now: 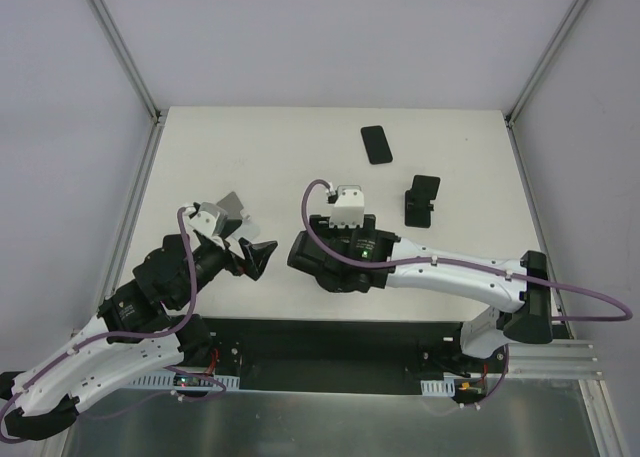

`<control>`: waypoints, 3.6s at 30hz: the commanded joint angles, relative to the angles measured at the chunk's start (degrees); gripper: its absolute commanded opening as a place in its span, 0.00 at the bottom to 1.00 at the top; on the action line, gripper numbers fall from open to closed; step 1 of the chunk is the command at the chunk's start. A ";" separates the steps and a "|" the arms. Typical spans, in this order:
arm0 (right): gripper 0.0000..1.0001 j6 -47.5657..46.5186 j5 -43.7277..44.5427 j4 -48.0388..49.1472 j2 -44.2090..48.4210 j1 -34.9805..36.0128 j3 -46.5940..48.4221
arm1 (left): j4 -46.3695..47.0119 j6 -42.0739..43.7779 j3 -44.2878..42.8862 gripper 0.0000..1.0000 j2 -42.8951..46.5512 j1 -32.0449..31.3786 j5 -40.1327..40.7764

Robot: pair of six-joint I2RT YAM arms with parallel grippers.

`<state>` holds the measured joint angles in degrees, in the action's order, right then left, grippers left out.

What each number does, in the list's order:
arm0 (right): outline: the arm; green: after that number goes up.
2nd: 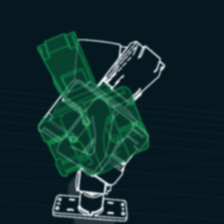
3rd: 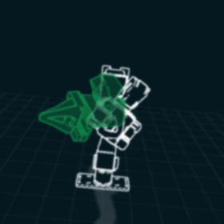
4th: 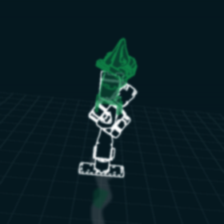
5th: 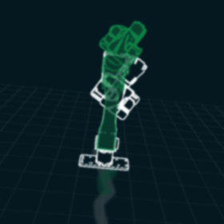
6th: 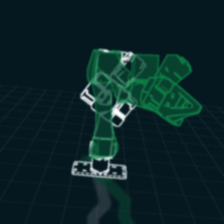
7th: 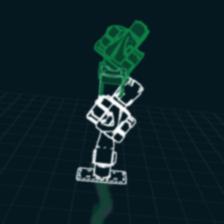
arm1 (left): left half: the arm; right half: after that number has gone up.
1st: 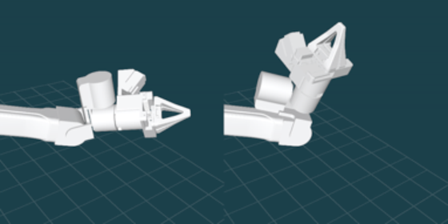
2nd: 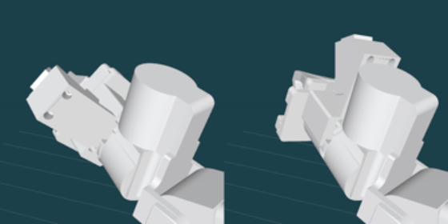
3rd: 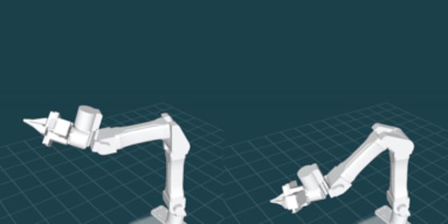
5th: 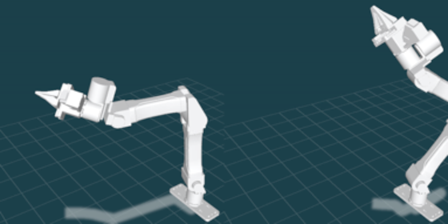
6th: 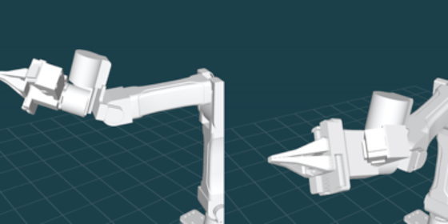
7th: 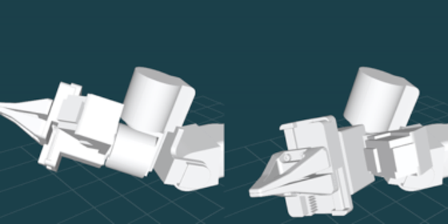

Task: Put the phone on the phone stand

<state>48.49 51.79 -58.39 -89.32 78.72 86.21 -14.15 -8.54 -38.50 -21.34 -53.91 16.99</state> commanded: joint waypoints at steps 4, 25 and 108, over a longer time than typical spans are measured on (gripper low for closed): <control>0.00 -3.22 8.59 -7.79 11.26 -11.73 -4.02 | 0.26 -1.13 -0.17 0.97 -0.28 0.38 -1.87; 0.00 -14.56 7.20 -2.19 25.16 -78.26 -13.17 | 0.27 -2.71 0.27 0.96 -4.22 0.38 -5.48; 0.97 -48.76 -40.31 42.57 -1.99 -66.51 -17.05 | 4.40 -15.82 -11.77 0.99 -24.00 8.38 -11.98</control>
<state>-2.48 2.74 -16.71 -88.47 9.89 65.32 -8.80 -27.66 -45.89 -43.72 -46.74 5.02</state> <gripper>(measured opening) 0.966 0.992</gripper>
